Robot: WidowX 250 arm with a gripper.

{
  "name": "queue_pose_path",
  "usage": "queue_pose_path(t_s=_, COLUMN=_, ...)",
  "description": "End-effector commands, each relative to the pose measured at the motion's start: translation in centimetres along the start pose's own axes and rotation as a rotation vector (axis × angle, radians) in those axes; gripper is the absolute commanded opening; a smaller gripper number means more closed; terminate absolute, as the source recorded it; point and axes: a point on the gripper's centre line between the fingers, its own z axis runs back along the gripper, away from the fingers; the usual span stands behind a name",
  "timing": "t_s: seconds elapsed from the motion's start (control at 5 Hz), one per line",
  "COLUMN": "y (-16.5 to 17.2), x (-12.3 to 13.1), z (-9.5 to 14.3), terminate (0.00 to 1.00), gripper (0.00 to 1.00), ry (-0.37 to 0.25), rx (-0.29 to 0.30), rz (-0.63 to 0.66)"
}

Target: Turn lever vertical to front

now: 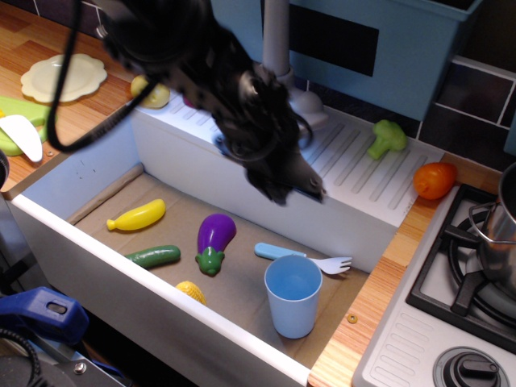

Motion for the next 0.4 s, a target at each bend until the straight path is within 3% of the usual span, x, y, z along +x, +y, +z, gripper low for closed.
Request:
queue_pose_path(t_s=0.0, y=0.08, x=1.16, z=0.57, terminate=0.0, gripper=1.0, ry=-0.01, rx=0.008, rz=-0.015)
queue_pose_path(t_s=0.2, y=0.08, x=1.16, z=0.57, terminate=1.0, gripper=1.0, ry=-0.01, rx=0.008, rz=-0.015)
